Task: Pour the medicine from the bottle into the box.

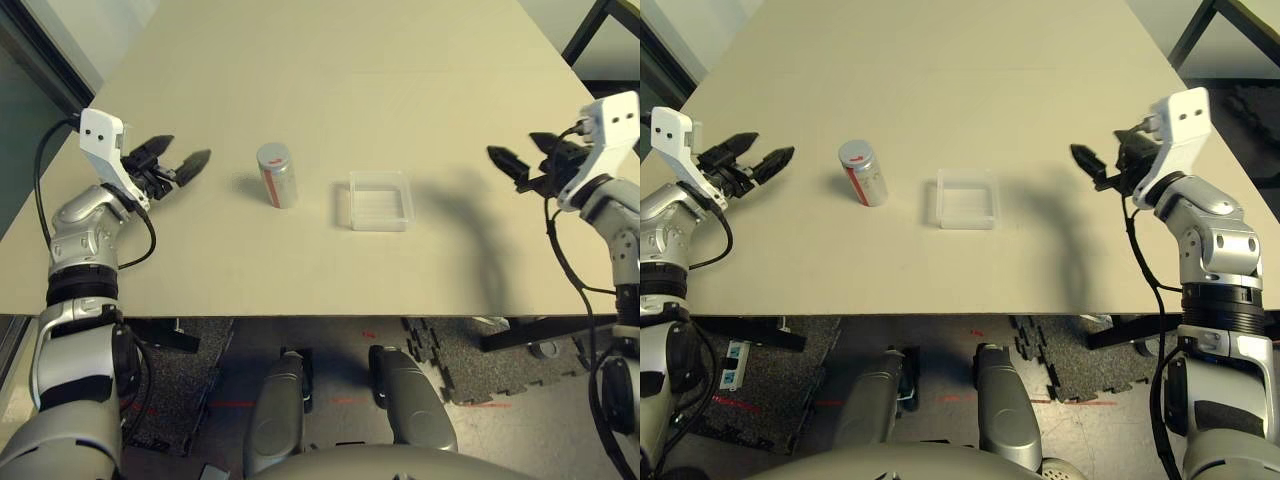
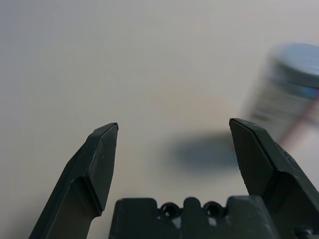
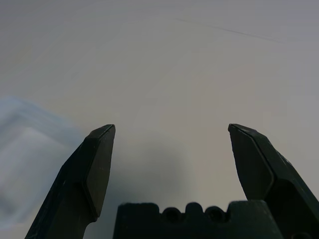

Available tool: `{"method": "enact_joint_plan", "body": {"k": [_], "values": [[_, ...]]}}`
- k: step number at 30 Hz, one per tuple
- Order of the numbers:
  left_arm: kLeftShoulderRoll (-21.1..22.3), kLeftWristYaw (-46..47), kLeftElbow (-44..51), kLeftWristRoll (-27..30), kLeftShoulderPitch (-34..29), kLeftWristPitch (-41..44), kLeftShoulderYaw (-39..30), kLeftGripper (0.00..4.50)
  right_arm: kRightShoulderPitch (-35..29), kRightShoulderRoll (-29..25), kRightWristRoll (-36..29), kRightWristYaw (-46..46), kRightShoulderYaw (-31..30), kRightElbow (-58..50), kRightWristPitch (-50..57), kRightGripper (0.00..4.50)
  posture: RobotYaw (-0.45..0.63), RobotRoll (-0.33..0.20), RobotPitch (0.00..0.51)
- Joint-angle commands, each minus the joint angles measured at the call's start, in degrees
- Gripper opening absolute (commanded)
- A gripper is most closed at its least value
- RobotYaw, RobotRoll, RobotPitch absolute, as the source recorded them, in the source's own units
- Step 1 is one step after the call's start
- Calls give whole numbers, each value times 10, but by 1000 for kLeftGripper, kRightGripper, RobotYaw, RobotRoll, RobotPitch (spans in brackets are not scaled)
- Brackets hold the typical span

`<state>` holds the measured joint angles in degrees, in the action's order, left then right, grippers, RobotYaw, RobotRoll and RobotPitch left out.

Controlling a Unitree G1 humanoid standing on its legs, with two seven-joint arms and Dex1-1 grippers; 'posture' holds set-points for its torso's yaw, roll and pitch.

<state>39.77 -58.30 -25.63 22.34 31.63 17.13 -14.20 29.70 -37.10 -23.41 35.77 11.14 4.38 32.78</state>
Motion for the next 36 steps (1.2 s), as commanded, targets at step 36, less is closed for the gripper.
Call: {"method": "enact_joint_plan", "body": {"k": [36], "values": [[-112, -27, -90, -64, 52, -150, 115, 4475, 5, 40, -92, 17, -65, -211, 184, 4500, -161, 0, 174]]}}
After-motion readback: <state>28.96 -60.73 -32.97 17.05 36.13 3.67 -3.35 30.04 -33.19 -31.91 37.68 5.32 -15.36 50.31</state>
